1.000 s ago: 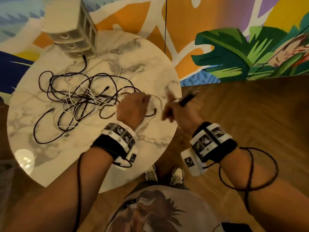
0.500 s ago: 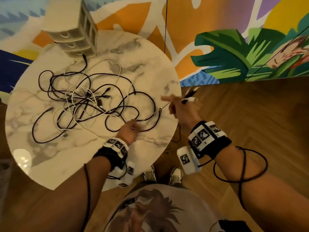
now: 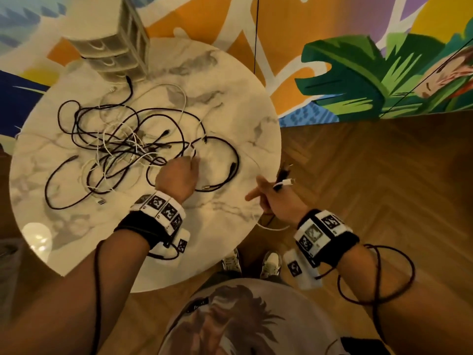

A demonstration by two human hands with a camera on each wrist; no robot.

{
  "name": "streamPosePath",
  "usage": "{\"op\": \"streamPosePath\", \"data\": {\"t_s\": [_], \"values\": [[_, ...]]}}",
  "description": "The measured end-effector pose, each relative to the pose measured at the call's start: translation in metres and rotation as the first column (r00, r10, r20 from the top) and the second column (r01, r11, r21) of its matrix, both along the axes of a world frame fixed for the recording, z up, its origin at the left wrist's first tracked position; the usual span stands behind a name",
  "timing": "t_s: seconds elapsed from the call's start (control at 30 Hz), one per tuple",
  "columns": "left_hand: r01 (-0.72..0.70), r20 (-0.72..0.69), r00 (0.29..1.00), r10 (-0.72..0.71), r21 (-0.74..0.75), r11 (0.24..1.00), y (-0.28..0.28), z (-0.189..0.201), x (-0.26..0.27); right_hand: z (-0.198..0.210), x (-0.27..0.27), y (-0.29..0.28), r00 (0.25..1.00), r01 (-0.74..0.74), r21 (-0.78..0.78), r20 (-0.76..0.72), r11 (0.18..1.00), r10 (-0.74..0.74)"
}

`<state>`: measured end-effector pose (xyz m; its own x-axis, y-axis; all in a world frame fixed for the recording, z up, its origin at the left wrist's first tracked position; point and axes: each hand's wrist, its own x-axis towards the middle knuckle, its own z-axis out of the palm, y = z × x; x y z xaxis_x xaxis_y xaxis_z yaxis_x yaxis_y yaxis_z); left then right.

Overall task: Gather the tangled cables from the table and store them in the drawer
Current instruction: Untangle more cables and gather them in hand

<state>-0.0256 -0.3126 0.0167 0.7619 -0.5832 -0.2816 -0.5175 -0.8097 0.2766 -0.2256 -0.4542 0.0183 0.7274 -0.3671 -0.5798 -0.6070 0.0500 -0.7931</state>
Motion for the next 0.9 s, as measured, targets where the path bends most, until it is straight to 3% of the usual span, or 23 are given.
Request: {"op": "streamPosePath", "data": {"t_s": [0.07,0.17,0.23,0.37,0.43,0.57,0.67,0.73,0.8,0.9], "values": [[0.147,0.088,0.985,-0.147,0.002,0.989,-0.012,0.023,-0.030,0.011,0.023,0.013,0.999,-0.024,0.015,0.032,1.000,0.023],[0.324,0.137,0.930,-0.341,0.134,0.937,-0.018,0.032,-0.072,0.016,0.047,0.024,0.999,-0.029,-0.055,0.028,0.998,0.031],[0.345,0.123,0.923,-0.366,0.163,0.924,-0.014,0.023,-0.082,0.009,0.053,0.026,0.999,-0.042,-0.043,0.002,0.998,0.042],[0.295,-0.188,0.941,-0.282,0.043,0.954,0.010,-0.017,-0.076,-0.008,0.054,0.032,0.984,-0.157,-0.128,-0.105,0.979,0.145],[0.217,-0.261,0.942,-0.209,0.001,0.976,0.028,-0.032,-0.062,-0.006,0.056,0.031,0.998,-0.054,-0.046,-0.048,0.997,0.052],[0.027,-0.219,0.974,-0.052,-0.116,0.993,0.044,-0.034,-0.027,0.034,0.055,-0.004,0.952,0.229,0.088,0.189,0.969,-0.242],[-0.015,-0.191,0.981,-0.033,-0.244,0.970,0.039,-0.024,-0.012,0.060,0.045,-0.040,0.829,0.353,0.230,0.374,0.907,-0.417],[-0.008,-0.209,0.977,-0.042,-0.234,0.972,0.035,-0.024,-0.010,0.045,0.037,-0.045,0.757,0.448,0.384,0.317,0.807,-0.571],[-0.014,-0.256,0.966,-0.028,-0.158,0.987,0.030,-0.025,-0.013,0.017,0.027,-0.027,0.800,0.486,0.388,0.164,0.783,-0.577],[0.028,-0.218,0.974,-0.055,-0.122,0.992,0.019,-0.017,-0.020,-0.013,0.016,0.008,0.968,0.249,0.227,-0.066,0.942,-0.240]]}}
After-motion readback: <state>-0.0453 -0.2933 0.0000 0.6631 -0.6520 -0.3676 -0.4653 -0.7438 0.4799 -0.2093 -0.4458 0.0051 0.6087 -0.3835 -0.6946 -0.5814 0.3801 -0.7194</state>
